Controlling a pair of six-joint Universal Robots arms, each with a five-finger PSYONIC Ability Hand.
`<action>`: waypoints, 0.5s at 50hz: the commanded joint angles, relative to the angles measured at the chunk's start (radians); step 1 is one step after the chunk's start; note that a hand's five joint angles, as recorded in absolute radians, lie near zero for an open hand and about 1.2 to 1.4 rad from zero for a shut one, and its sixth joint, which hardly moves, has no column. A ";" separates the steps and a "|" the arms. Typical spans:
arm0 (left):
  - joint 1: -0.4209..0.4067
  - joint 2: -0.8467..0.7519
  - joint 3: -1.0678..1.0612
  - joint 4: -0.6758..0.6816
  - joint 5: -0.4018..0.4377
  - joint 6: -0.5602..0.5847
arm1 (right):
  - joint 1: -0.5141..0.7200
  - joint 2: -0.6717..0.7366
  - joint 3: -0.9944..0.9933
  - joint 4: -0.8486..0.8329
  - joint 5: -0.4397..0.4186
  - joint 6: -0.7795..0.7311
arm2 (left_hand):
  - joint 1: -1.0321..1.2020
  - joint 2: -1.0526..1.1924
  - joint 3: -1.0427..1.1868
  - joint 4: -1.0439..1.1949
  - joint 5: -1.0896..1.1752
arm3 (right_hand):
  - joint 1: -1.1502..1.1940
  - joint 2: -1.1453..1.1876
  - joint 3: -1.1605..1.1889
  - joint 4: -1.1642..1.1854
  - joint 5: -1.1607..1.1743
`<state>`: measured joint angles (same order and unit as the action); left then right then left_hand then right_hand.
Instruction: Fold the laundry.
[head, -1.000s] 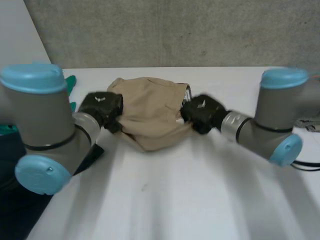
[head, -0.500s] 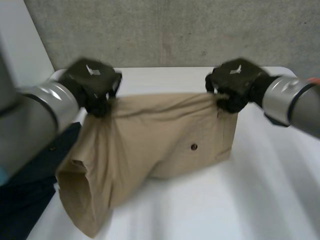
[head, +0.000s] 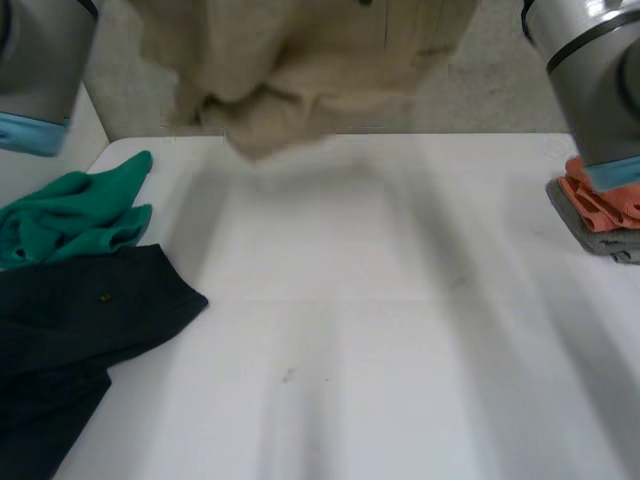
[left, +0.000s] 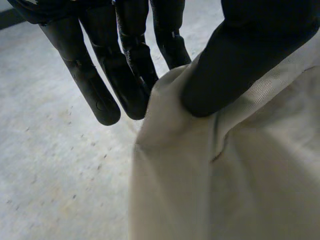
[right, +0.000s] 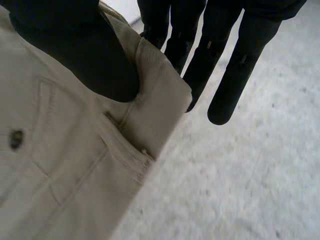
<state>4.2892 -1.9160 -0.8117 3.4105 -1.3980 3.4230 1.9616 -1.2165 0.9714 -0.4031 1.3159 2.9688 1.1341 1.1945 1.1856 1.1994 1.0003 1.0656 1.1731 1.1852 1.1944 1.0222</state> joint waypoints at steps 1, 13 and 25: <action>-0.003 0.031 -0.104 -0.250 0.097 0.007 | 0.000 -0.028 0.073 0.165 -0.067 -0.036 | 0.262 0.202 0.211 0.197 0.221 | 0.331 0.223 0.211 0.202 0.200; -0.020 -0.104 -0.575 -0.162 0.051 0.108 | -0.003 0.104 0.460 0.225 -0.066 -0.252 | 0.262 0.202 0.211 0.197 0.221 | 0.331 0.223 0.211 0.202 0.200; -0.066 -0.079 -0.702 -0.063 -0.085 0.161 | -0.049 0.178 0.586 0.268 -0.064 -0.346 | -0.841 -0.901 -0.892 -0.906 -0.882 | 0.331 0.223 0.211 0.202 0.200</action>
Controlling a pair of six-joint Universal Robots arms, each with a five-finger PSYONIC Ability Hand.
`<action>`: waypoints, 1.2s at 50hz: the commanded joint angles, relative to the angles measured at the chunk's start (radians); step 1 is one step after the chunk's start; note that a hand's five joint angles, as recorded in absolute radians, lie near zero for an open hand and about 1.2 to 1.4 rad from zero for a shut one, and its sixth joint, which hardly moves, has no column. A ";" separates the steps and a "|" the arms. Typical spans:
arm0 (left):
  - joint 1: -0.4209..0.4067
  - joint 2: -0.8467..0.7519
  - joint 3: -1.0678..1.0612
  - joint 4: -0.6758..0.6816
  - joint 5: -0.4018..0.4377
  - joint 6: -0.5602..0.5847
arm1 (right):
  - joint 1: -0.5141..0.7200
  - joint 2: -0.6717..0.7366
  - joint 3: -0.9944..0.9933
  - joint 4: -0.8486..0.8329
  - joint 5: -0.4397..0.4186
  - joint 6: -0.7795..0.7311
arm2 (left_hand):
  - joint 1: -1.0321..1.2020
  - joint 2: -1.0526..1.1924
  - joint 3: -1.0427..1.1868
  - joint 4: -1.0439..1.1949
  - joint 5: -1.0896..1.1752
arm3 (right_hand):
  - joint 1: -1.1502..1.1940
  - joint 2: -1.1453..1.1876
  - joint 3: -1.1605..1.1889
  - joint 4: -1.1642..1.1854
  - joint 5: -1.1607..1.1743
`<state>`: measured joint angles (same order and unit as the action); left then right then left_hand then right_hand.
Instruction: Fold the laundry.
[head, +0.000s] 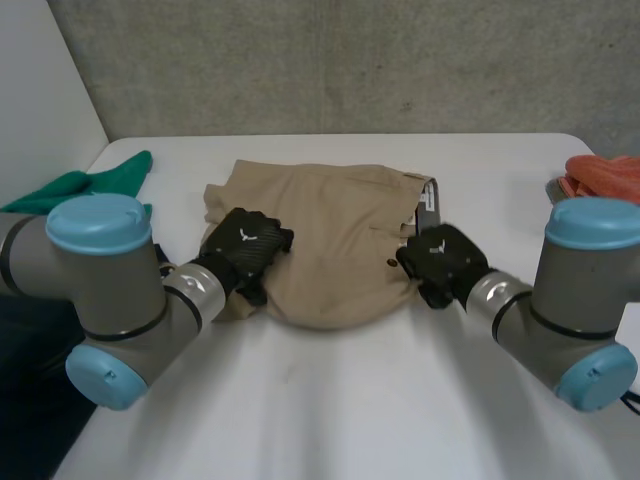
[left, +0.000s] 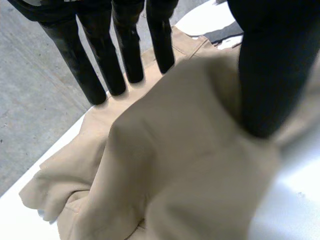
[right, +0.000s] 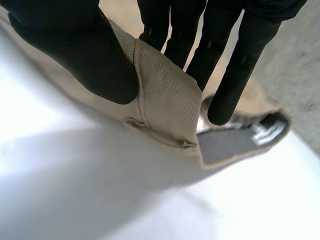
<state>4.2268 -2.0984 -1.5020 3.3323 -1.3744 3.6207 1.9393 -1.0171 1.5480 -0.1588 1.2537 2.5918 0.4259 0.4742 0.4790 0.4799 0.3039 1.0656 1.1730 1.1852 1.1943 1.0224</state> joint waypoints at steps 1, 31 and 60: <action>-0.001 0.119 -0.015 0.015 -0.127 -0.051 | -0.029 -0.031 0.010 0.024 -0.002 0.040 | -0.142 -0.190 -0.195 -0.196 -0.194 | 0.331 0.223 0.211 0.202 0.199; 0.180 0.100 -0.158 -0.194 -0.095 -0.275 | -0.042 -0.055 0.038 0.027 -0.025 0.103 | 0.316 0.268 0.263 0.262 0.264 | 0.331 0.223 0.211 0.202 0.199; 0.053 -0.196 0.154 -0.057 -0.189 -0.094 | -0.054 -0.061 0.044 0.030 -0.028 0.102 | 0.336 0.288 0.283 0.282 0.284 | 0.331 0.223 0.211 0.202 0.199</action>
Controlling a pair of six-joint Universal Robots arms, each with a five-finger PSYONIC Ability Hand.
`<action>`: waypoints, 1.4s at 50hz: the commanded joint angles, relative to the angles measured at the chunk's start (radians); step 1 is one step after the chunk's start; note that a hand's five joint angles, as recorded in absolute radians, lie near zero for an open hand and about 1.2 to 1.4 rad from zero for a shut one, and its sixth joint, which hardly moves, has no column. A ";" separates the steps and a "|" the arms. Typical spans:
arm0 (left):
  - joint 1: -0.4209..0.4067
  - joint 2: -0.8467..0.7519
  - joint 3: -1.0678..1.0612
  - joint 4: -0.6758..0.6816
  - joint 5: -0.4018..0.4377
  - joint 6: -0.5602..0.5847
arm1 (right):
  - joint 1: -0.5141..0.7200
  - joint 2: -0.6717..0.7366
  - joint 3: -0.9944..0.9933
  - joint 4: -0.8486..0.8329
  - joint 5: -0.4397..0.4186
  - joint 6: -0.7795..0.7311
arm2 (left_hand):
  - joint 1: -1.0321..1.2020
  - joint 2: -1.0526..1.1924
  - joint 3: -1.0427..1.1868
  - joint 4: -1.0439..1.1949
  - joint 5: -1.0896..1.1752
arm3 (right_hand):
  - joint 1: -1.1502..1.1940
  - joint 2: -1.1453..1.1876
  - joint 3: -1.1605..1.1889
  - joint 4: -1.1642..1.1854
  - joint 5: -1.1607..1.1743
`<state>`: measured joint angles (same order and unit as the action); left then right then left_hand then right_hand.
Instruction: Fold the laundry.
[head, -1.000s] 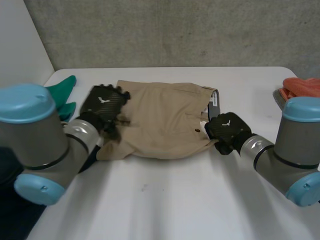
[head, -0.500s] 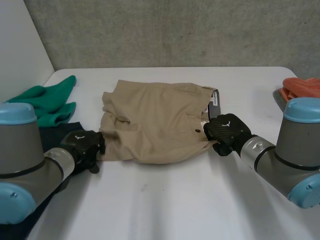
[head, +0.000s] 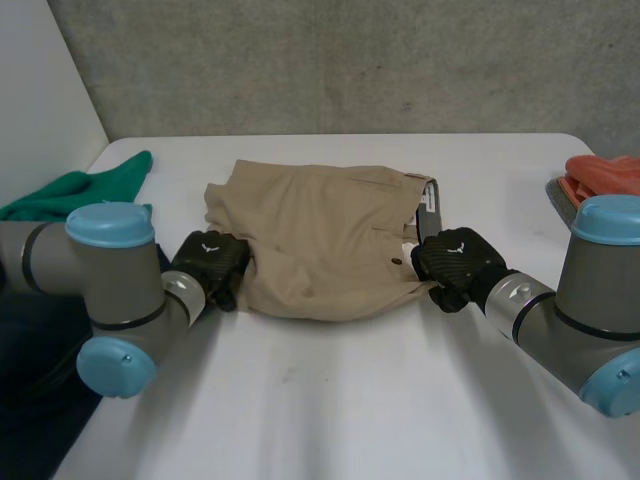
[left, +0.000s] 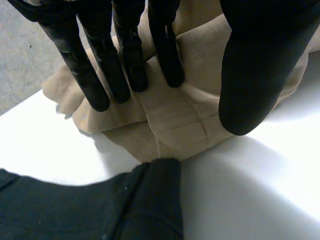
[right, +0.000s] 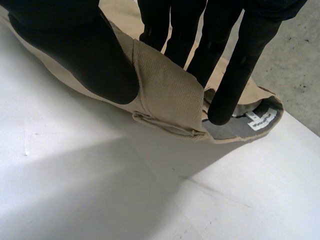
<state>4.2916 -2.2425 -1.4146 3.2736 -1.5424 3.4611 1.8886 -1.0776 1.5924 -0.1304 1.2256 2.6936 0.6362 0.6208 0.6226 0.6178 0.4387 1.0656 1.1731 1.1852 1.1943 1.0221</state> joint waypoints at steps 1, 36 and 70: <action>-0.012 -0.066 0.078 0.001 -0.027 0.078 | -0.003 0.001 0.000 0.002 0.000 0.000 | 0.149 0.165 0.163 0.168 0.172 | 0.331 0.223 0.211 0.202 0.200; -0.018 0.913 -0.409 -0.479 0.086 0.158 | -0.218 -0.393 0.009 0.763 -0.051 -0.528 | 0.760 0.775 0.774 0.778 0.783 | 0.331 0.223 0.211 0.202 0.200; 0.054 0.284 0.526 0.326 0.045 0.121 | -0.051 -0.047 -0.726 -0.126 0.054 0.001 | 0.760 0.775 0.774 0.778 0.783 | 0.331 0.223 0.211 0.202 0.200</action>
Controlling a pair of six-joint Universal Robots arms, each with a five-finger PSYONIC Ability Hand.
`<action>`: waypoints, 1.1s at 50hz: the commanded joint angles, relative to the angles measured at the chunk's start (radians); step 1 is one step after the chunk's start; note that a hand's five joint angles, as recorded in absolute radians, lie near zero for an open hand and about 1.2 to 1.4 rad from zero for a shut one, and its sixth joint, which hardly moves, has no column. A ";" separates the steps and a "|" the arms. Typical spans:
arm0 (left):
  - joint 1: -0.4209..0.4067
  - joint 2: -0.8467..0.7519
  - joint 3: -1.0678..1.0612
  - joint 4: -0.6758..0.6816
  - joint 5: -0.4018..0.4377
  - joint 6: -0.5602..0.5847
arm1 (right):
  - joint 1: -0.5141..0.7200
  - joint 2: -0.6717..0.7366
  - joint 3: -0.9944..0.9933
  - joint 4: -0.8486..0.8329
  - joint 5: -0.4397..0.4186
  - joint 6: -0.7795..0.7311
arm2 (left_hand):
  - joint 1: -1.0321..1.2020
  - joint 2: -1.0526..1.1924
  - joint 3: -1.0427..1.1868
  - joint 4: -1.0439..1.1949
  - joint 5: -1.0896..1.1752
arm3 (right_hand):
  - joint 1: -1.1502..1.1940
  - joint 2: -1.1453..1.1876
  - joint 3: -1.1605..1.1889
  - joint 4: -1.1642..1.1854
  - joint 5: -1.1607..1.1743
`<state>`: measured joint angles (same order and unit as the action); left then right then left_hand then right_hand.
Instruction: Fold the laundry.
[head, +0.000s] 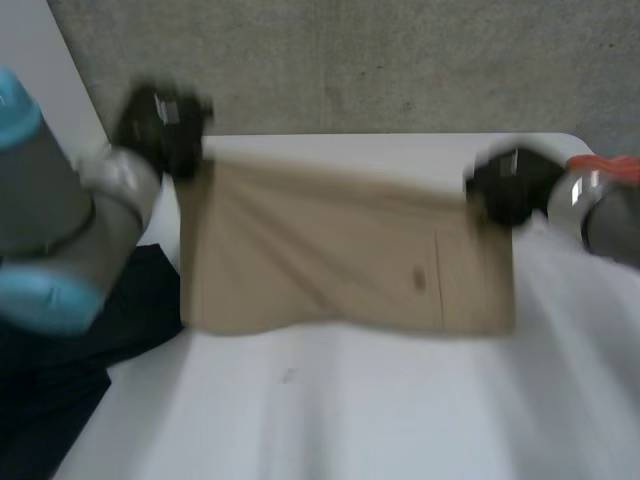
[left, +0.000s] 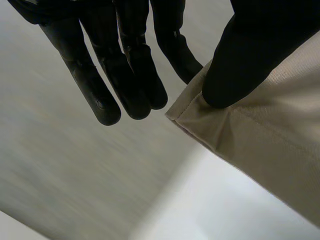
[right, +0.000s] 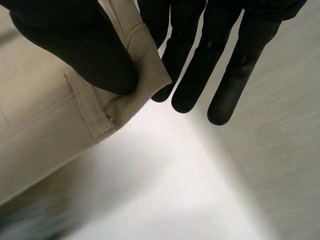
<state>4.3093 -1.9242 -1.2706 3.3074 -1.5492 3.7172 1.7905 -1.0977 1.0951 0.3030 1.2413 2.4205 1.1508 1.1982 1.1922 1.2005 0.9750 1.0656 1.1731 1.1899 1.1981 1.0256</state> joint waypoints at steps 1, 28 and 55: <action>0.039 -0.038 0.407 0.313 0.051 -0.160 | 0.047 -0.033 -0.216 -0.644 0.041 0.304 | 0.245 0.198 0.204 0.196 0.247 | 0.331 0.223 0.206 0.198 0.196; 0.015 -0.088 -0.191 0.271 0.072 -0.234 | 0.066 0.262 0.034 -0.710 -0.039 0.250 | 0.245 0.198 0.204 0.196 0.247 | 0.331 0.223 0.206 0.198 0.196; -0.123 0.376 -0.612 -0.756 0.084 0.047 | -0.086 -0.237 0.629 0.405 0.014 -0.435 | 0.245 0.198 0.204 0.196 0.247 | 0.331 0.223 0.206 0.198 0.196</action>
<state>4.2454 -1.6004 -1.8664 2.8037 -1.4650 3.7236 1.7589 -1.2365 1.5992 0.4799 1.2257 2.1717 1.1508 1.1995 1.1953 1.2032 0.9750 1.0656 1.1731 1.1900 1.1983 1.0308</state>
